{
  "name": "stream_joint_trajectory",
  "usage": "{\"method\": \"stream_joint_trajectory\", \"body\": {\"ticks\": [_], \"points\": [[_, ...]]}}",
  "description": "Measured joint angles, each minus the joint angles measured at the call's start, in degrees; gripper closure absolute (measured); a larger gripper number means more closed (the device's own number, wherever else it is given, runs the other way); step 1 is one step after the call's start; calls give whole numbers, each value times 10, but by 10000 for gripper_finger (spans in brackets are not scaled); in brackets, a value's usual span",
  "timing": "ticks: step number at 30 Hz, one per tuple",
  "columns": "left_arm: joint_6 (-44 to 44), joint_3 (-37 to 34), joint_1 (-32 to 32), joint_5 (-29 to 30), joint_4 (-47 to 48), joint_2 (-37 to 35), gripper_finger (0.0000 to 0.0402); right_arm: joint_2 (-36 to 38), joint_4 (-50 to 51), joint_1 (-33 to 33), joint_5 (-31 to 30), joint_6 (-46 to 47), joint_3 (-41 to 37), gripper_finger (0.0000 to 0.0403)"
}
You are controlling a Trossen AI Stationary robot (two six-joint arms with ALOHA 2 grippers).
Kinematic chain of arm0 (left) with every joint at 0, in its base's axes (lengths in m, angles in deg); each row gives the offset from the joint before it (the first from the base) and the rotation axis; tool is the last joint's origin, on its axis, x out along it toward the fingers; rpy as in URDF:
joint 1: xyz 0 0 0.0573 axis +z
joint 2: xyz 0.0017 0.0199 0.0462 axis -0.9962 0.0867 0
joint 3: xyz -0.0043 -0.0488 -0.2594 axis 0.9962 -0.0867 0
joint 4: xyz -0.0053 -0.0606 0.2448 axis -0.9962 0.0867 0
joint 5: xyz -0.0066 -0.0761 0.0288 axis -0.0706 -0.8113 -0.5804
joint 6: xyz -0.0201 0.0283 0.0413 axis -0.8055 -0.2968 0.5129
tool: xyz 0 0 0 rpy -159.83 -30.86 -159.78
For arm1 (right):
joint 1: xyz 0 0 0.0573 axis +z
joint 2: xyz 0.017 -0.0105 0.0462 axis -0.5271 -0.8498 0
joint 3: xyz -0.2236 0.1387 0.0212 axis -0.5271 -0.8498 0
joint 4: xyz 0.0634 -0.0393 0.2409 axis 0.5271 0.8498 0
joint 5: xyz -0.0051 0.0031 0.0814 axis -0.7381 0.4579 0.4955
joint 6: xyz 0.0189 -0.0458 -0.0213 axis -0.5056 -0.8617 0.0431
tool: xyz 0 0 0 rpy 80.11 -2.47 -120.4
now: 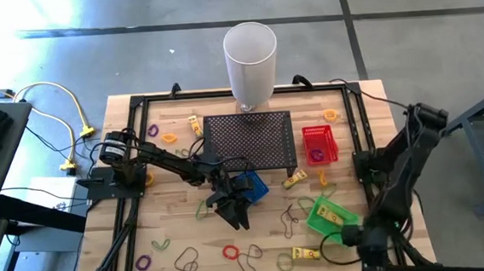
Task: Pick & Place Office Desk Supplies
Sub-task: Put the violet rubber band into the blue bin
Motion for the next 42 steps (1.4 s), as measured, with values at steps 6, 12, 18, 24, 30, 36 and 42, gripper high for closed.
{"method": "stream_joint_trajectory", "body": {"ticks": [6, 12, 18, 24, 30, 36, 42], "points": [[-5, 0, 0, -5, 0, 0, 139, -68, 13, 0, 13, 0, 0, 238], [-20, 0, 0, -13, 0, 0, 140, -126, 24, 2, 13, -4, 0, 237], [-33, 0, 0, -15, 0, 0, 140, -166, 41, 2, 15, -4, 0, 237], [-45, 0, 7, -15, -3, 0, 140, -178, 37, 10, 17, -14, 0, 237], [-56, 0, 11, -15, -8, 0, 140, -178, 31, 36, -19, -9, 0, 237], [-66, 0, 19, -15, -17, 0, 140, -178, 32, 59, -11, -9, 0, 237], [-58, 0, 22, -15, -17, 0, 140, -178, 30, 61, -2, -11, -3, 237]]}}
